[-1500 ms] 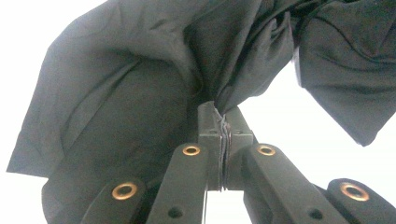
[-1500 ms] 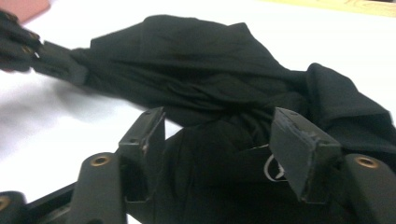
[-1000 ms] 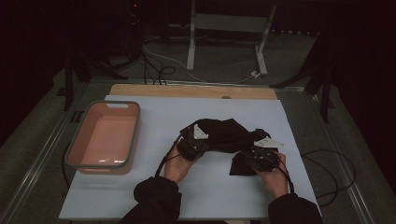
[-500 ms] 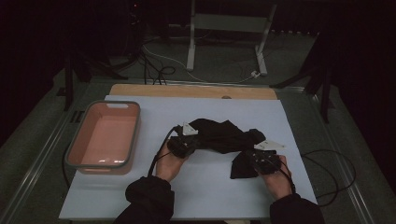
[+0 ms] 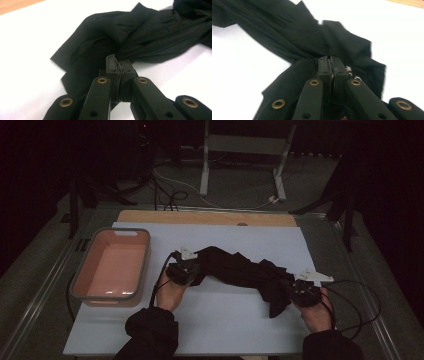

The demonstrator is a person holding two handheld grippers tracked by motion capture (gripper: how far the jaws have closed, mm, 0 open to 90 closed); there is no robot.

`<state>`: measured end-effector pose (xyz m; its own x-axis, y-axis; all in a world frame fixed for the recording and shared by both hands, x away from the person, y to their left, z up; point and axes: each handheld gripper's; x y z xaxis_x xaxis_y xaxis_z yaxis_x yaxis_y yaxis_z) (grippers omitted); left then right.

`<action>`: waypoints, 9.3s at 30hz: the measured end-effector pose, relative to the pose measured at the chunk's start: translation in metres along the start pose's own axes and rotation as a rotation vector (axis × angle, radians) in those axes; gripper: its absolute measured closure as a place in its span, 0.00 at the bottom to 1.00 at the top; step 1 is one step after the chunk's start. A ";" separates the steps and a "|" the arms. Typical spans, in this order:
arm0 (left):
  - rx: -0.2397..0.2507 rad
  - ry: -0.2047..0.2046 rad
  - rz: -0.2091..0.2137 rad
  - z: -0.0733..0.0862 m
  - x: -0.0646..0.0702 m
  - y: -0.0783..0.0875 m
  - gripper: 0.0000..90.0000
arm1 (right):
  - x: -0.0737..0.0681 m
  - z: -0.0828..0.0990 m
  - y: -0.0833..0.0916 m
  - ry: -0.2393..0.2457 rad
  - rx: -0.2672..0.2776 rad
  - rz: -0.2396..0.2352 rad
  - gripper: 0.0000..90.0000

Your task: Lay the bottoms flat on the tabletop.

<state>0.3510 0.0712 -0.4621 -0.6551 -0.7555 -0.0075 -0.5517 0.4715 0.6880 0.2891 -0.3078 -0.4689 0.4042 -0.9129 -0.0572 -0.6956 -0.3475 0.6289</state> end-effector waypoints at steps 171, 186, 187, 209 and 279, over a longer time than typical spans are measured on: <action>-0.179 -0.305 0.486 0.012 0.105 -0.007 0.96 | -0.010 -0.047 -0.048 0.045 -0.055 0.002 0.97; 0.032 -0.140 0.325 -0.012 0.086 -0.012 0.25 | -0.017 -0.038 -0.024 -0.062 -0.007 -0.076 0.37; 0.036 -0.137 0.319 -0.015 0.086 -0.015 0.25 | -0.019 -0.034 -0.021 -0.062 -0.003 -0.077 0.37; -0.090 -0.220 0.210 -0.048 0.089 -0.080 0.42 | -0.018 -0.017 -0.005 -0.084 0.023 -0.066 0.38; 0.003 0.161 0.023 -0.026 -0.004 -0.012 0.75 | -0.047 -0.020 -0.034 -0.067 -0.032 -0.076 0.46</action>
<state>0.3731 0.0566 -0.4516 -0.5764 -0.8076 0.1243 -0.5394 0.4904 0.6845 0.3062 -0.2491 -0.4721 0.4138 -0.8968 -0.1568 -0.6448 -0.4103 0.6449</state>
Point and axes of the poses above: each handheld gripper's, and its own axes: y roughly backward along the jaws, z roughly out of its underside, x roughly to its right, and after that the axes turned 5 degrees about -y, right-handed
